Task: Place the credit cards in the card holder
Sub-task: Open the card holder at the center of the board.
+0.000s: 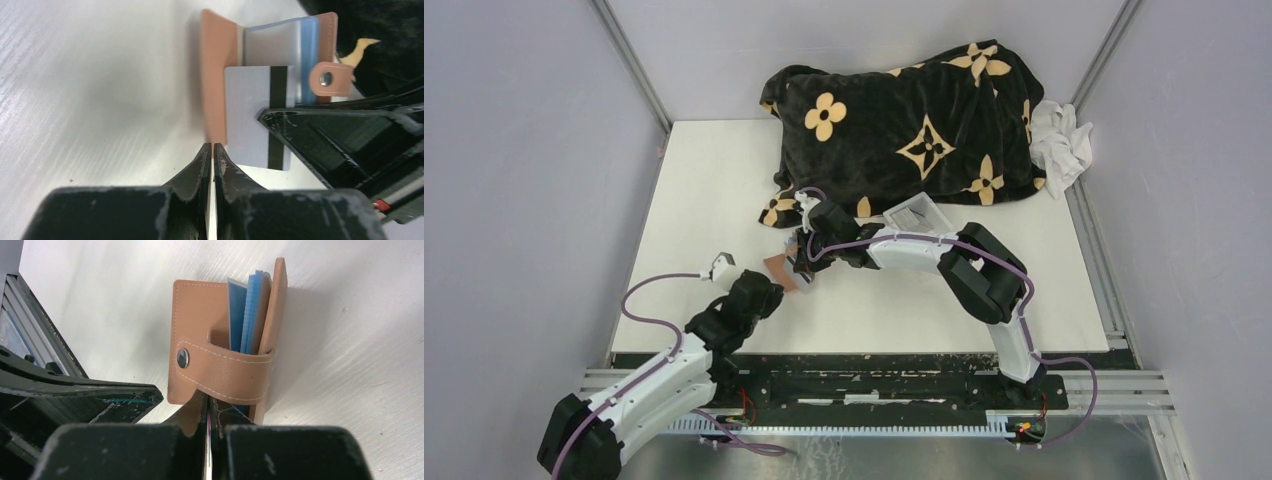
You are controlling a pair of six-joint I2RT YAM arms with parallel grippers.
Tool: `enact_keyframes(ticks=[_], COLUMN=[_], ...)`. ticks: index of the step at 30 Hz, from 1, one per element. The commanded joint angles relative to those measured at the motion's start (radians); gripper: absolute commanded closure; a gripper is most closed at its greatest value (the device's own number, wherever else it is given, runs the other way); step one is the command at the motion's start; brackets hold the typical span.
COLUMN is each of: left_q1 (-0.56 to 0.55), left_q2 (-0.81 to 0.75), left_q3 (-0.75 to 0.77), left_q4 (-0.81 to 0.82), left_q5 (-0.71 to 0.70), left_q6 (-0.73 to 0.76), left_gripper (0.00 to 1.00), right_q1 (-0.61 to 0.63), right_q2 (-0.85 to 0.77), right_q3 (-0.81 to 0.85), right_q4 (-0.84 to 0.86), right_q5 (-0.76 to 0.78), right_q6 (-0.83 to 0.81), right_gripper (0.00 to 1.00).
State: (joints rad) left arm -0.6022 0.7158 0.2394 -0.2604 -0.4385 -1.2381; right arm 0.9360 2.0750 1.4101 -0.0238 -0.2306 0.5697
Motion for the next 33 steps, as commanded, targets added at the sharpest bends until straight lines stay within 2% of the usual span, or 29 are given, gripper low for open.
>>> enact_keyframes(ticks=[1,9,15,33], left_q1=[-0.002,-0.002,-0.003,-0.001], left_q2=[-0.030,-0.021,0.008,0.274], left_q3=[0.057,0.078,0.003,0.017], left_q4=[-0.011,-0.028,0.094,0.286], left_q5=[-0.005,0.005,-0.008,-0.089], left_q6=[0.047,0.065,0.039,0.040], left_gripper=[0.90,0.94,0.95,0.95], right_q1=[0.008,0.010,0.010,0.003], right_q2=[0.005,-0.003,-0.010,-0.042], right_q3=[0.040,0.049,0.061,0.119], right_q4=[0.018,0.019,0.008,-0.058], right_q5=[0.006,-0.001,0.002,0.018], right_q6=[-0.017,-0.013,-0.019,-0.069], right_gripper=[0.99,0.99,0.99,0.99])
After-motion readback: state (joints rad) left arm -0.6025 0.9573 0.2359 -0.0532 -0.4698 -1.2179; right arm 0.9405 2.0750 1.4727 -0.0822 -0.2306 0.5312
